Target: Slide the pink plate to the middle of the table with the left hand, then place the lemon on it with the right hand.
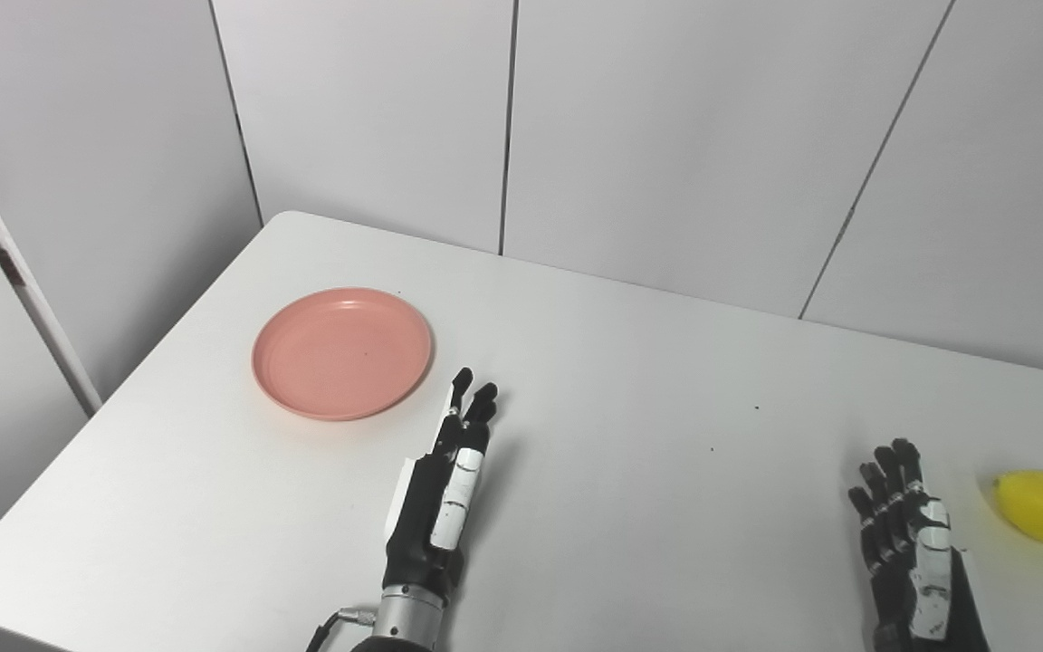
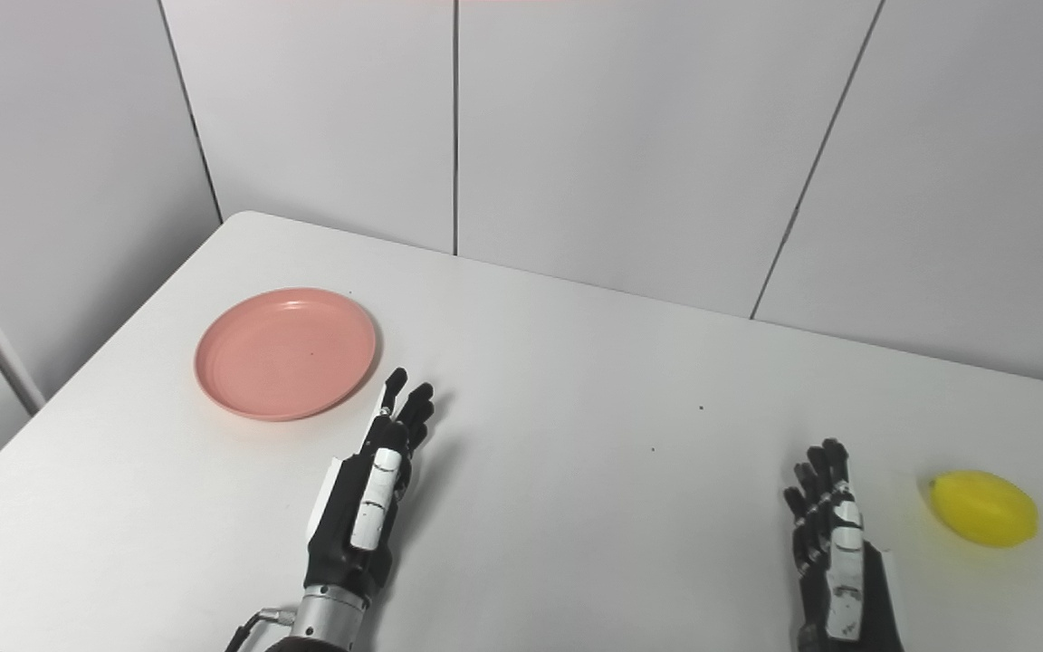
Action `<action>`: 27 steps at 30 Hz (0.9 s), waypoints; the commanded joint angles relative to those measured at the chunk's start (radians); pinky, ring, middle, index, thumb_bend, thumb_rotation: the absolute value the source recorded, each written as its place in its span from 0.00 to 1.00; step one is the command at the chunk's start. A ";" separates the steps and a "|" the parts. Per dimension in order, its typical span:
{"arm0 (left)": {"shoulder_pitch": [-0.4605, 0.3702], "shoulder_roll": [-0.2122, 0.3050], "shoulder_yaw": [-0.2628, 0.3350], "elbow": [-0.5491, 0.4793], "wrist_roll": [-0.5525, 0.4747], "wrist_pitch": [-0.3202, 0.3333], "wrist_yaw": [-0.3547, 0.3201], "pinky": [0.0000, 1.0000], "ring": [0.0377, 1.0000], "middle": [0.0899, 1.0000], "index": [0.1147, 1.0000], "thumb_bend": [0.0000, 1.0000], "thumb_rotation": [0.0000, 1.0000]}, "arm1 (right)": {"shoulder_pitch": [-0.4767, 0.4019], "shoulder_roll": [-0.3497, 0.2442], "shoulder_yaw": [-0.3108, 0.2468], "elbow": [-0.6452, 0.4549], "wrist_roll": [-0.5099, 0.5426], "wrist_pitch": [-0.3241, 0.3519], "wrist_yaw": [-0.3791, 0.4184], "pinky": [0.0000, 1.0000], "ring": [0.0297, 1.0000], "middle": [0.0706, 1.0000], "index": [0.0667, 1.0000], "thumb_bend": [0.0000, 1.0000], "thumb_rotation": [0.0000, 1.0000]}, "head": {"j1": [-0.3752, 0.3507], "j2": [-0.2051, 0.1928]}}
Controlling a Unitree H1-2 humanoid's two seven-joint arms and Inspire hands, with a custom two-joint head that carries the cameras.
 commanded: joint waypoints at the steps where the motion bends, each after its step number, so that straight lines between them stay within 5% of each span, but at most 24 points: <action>1: 0.029 0.006 0.012 -0.010 -0.018 -0.003 -0.009 1.00 0.96 0.95 0.98 0.80 0.88 | 0.065 0.006 -0.002 0.067 -0.003 -0.036 0.007 1.00 1.00 1.00 1.00 0.73 1.00 | -0.004 0.001; 11: 0.010 0.023 0.023 -0.083 -0.013 0.047 -0.015 0.90 0.87 0.86 0.86 0.84 0.88 | 0.068 0.022 0.009 0.055 -0.021 -0.027 -0.003 1.00 1.00 1.00 1.00 0.74 1.00 | -0.014 -0.008; 18: -0.040 0.037 0.049 -0.177 -0.032 0.182 -0.026 0.90 0.88 0.86 0.83 0.85 0.91 | 0.068 0.031 0.010 0.051 -0.018 -0.024 -0.005 1.00 1.00 1.00 1.00 0.72 1.00 | -0.018 -0.010; 27: -0.142 0.111 0.073 -0.230 -0.032 0.272 -0.053 0.85 0.84 0.83 0.80 0.93 0.87 | 0.065 0.035 0.011 0.066 -0.025 -0.036 -0.007 1.00 1.00 1.00 1.00 0.72 1.00 | -0.020 -0.012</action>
